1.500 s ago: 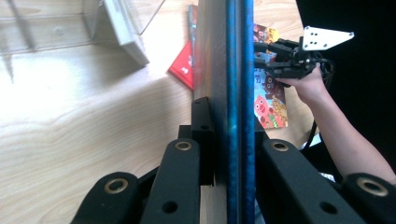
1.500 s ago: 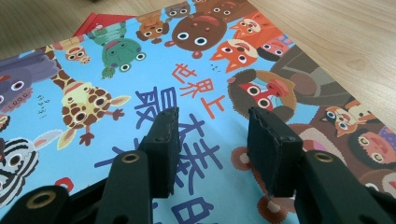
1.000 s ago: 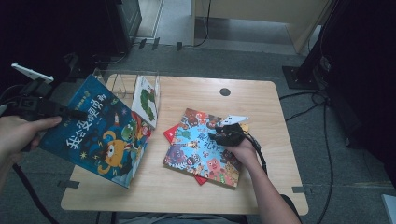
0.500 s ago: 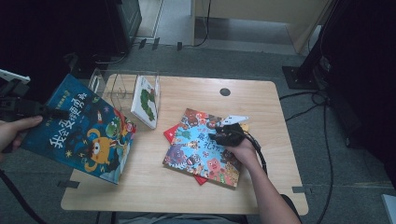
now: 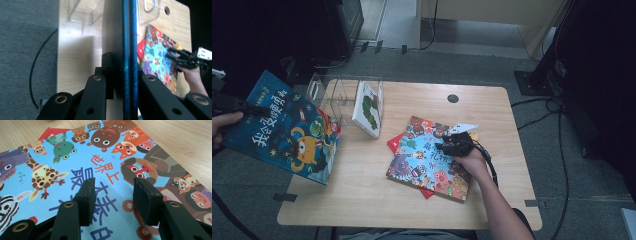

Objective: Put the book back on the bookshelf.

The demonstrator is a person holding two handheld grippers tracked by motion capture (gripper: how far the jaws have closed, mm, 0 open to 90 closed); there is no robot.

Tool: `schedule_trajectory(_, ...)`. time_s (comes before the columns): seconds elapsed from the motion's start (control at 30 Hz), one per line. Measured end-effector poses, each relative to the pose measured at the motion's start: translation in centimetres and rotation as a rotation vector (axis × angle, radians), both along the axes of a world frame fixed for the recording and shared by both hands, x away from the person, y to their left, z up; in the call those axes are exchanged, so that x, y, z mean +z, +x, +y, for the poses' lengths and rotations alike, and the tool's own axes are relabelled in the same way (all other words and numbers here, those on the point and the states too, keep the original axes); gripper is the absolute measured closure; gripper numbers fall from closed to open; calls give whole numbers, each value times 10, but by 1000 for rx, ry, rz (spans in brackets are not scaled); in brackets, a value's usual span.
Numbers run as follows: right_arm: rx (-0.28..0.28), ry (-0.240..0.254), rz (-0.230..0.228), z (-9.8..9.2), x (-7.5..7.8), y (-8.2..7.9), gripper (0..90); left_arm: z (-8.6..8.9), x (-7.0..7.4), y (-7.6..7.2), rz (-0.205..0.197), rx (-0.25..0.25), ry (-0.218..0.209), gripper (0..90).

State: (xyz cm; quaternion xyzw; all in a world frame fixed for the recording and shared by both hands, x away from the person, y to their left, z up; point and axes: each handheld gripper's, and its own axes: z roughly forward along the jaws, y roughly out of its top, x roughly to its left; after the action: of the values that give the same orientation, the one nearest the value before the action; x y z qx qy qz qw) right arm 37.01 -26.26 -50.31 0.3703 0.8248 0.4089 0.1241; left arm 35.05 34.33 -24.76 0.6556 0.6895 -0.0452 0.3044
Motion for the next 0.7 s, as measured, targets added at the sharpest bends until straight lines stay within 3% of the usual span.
schedule_trajectory(0.4,-4,7,4,-1,0,-1,523,10,4,28,-4,51,6,820)
schedule_trajectory(0.7,-15,-2,-3,-4,0,-10,525,3,2,56,-27,71,31,819)
